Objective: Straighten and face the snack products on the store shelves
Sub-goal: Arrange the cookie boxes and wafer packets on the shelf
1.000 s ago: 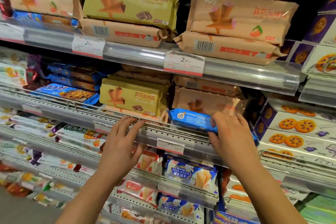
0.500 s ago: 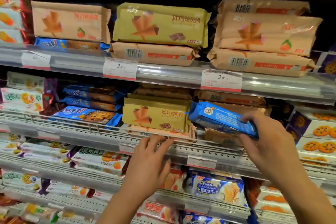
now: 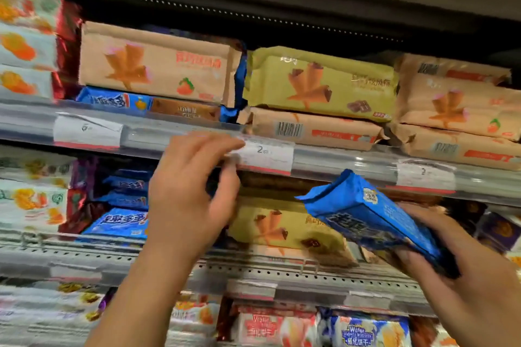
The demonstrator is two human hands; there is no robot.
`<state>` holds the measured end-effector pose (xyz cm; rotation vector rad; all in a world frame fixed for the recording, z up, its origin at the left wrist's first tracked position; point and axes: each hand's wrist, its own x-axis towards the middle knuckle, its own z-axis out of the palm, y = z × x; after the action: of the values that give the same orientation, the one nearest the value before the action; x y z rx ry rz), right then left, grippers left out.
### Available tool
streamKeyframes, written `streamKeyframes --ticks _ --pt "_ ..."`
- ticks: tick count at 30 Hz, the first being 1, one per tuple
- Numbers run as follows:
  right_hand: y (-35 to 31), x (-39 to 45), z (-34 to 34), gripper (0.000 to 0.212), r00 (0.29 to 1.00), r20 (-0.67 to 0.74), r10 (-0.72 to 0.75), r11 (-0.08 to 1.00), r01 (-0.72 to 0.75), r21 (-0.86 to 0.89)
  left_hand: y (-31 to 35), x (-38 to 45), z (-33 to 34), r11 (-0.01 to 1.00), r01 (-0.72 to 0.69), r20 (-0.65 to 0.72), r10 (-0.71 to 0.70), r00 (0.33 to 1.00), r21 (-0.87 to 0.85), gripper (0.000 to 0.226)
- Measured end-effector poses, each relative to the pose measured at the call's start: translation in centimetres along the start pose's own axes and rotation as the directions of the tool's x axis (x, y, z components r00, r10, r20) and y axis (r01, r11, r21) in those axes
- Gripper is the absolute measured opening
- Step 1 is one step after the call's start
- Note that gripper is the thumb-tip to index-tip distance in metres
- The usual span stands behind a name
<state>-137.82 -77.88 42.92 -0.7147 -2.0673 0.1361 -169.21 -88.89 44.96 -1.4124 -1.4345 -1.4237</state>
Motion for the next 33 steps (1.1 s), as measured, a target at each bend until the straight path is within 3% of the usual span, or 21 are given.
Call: streamKeyframes --ticks 4,8,10,14,23,28,31,33 --pt "-1.2 0.9 0.7 0.048 0.999 -0.008 -0.039 0.999 0.039 0.004 -2.8 8.6 -1.3 0.976 -0.053 0.006 0.053 0.999 0.213 0.053" --pt "-1.6 2.4 0.7 0.049 0.998 -0.043 -0.05 0.997 0.053 0.063 -6.6 12.7 -1.9 0.785 -0.046 0.225 -0.12 0.967 0.618 0.063" --pt "-1.5 3.1 0.7 0.05 0.997 -0.049 -0.054 0.997 0.057 0.061 -6.9 13.4 -2.2 0.746 -0.026 0.294 -0.23 0.928 0.665 0.064" --pt "-0.2 3.4 0.9 0.045 0.997 -0.064 -0.045 0.993 0.052 0.111 -5.0 14.1 -2.6 0.697 -0.093 0.322 -0.205 0.924 0.711 0.066" --pt "-0.5 4.4 1.0 0.048 0.994 -0.084 -0.064 0.975 0.081 0.209 -2.7 13.4 -3.9 0.737 0.064 0.066 -0.145 0.987 0.673 0.056" --pt "-2.1 4.9 0.2 0.046 0.994 -0.086 -0.064 0.988 0.076 0.135 -4.2 12.3 -5.3 0.839 -0.213 0.079 0.201 0.976 0.501 0.052" --pt "-3.2 5.0 -0.5 0.045 0.99 -0.126 -0.067 0.993 0.079 0.089 -2.2 11.5 -6.8 0.868 -0.261 0.067 0.257 0.964 0.422 0.052" --pt "-4.5 5.1 -0.7 0.045 0.985 -0.163 -0.062 0.994 0.075 0.075 -1.2 11.5 -8.7 0.918 -0.231 0.13 0.199 0.971 0.321 0.046"
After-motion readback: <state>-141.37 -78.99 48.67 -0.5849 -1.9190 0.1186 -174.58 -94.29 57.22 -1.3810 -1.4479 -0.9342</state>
